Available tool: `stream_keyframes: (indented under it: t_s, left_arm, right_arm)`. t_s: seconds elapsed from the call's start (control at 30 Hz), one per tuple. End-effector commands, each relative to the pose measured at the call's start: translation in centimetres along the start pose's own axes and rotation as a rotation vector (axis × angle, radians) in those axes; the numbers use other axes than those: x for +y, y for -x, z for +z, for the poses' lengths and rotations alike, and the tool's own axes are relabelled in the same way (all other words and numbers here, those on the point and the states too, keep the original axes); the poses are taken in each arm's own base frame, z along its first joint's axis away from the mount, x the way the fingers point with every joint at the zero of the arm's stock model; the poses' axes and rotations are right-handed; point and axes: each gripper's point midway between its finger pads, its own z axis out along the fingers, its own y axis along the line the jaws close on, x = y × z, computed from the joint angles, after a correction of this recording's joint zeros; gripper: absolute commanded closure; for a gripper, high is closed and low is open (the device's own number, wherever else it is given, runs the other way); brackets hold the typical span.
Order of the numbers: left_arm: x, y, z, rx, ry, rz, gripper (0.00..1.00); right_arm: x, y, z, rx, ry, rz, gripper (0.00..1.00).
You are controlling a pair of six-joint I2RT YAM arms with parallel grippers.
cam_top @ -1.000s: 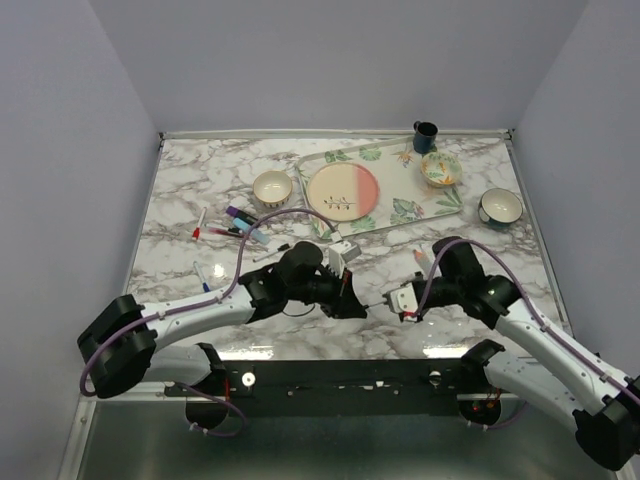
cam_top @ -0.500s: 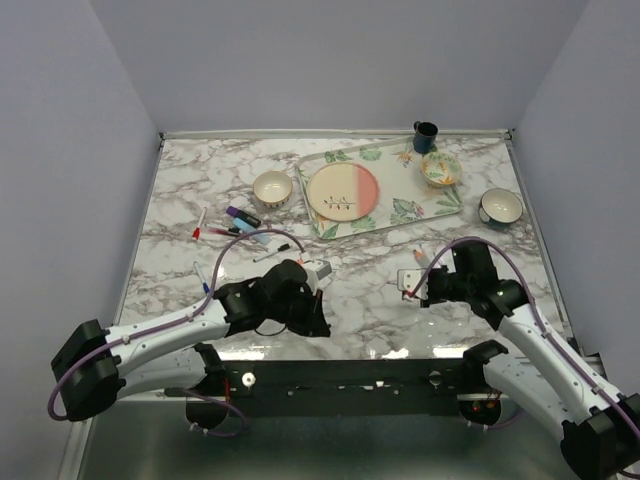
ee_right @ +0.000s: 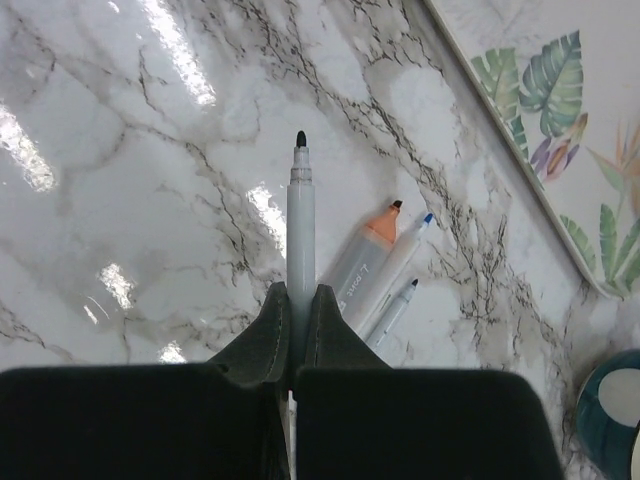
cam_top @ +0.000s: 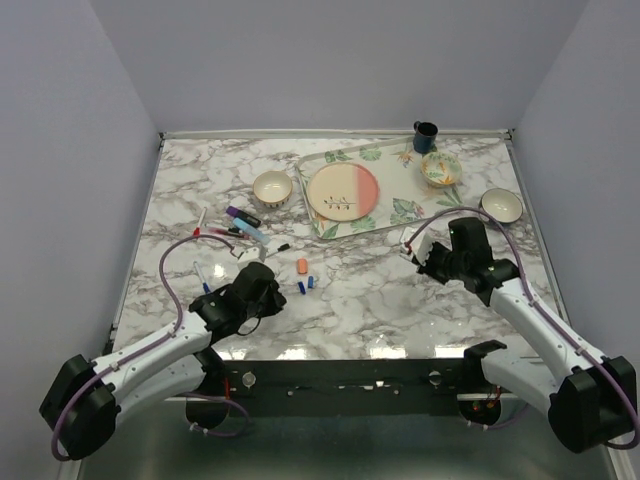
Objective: Open the pen caps
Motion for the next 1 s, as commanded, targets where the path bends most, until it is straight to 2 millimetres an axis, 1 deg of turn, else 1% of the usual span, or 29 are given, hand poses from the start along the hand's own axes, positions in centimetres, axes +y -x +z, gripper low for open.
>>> stream_keyframes:
  t_s: [0.0,0.03,0.1,0.13,0.17,0.2,0.27,0.3,0.33,0.37,0.4,0.43,0.57,0.6,0.67,0.77,0.87,0.9,0.97]
  left_arm:
    - [0.5,2.8,1.1,-0.098,0.048,-0.020,0.99]
    - [0.4,3.0,1.4,-0.099,0.047,-0.012,0.98]
    - [0.7,2.8,2.0,-0.077,0.069,-0.008,0.96]
    - [0.6,2.9,2.3,-0.076,0.067,-0.003,0.96]
    - [0.8,2.7,2.6,-0.064,0.081,-0.002,0.96]
    - [0.8,2.7,2.8,-0.065,0.085,-0.002,0.92]
    - [0.9,2.7,3.1,-0.061,0.091,0.000,0.92]
    - [0.9,2.9,3.1,-0.065,0.091,-0.001,0.89]
    - [0.9,3.0,3.2,-0.067,0.090,-0.003,0.89]
    - [1.1,2.9,3.3,-0.062,0.096,0.000,0.87]
    - [1.0,2.9,3.4,-0.060,0.091,-0.001,0.83]
    - [1.0,2.9,3.5,-0.056,0.090,-0.002,0.80]
    - [1.1,2.5,4.1,-0.033,0.093,0.002,0.75]
    - [1.1,2.4,4.2,-0.029,0.092,0.002,0.71]
    - [1.0,2.2,4.4,-0.018,0.087,0.002,0.70]
    - [0.8,2.2,4.6,-0.013,0.078,0.000,0.65]
    - [0.6,2.4,4.5,-0.014,0.072,0.001,0.58]
    - [0.6,2.4,4.5,-0.015,0.073,0.002,0.54]
    - [0.4,2.6,4.4,-0.017,0.069,0.004,0.50]
  right_arm:
    - [-2.5,0.0,-0.8,0.019,-0.102,0.094,1.00]
    - [-2.9,-0.4,-0.9,0.030,-0.122,0.109,0.99]
    - [-3.6,-0.7,-1.0,0.037,-0.151,0.138,1.00]
    - [-4.2,-1.2,-1.2,0.052,-0.178,0.162,0.99]
    - [-4.4,-1.3,-1.3,0.055,-0.184,0.177,0.99]
    - [-4.5,-1.5,-1.3,0.059,-0.185,0.187,0.99]
    - [-4.8,-1.9,-1.4,0.066,-0.195,0.213,0.99]
    - [-4.9,-2.1,-1.6,0.072,-0.198,0.221,0.99]
    - [-5.1,-2.3,-1.6,0.076,-0.201,0.232,0.99]
    - [-5.1,-2.5,-1.6,0.081,-0.202,0.239,0.99]
    - [-5.1,-2.7,-1.6,0.085,-0.200,0.244,0.99]
    - [-5.2,-2.8,-1.7,0.086,-0.199,0.250,0.99]
    - [-5.1,-2.9,-1.6,0.089,-0.193,0.254,0.99]
    - [-5.1,-3.0,-1.7,0.090,-0.195,0.256,0.99]
    - [-5.1,-3.1,-1.6,0.092,-0.192,0.259,0.99]
    - [-5.2,-3.1,-1.7,0.091,-0.196,0.261,0.99]
    - [-5.2,-3.2,-1.7,0.094,-0.196,0.271,1.00]
    - [-5.3,-3.3,-1.7,0.097,-0.195,0.275,0.99]
    - [-5.2,-3.5,-1.6,0.103,-0.192,0.279,0.99]
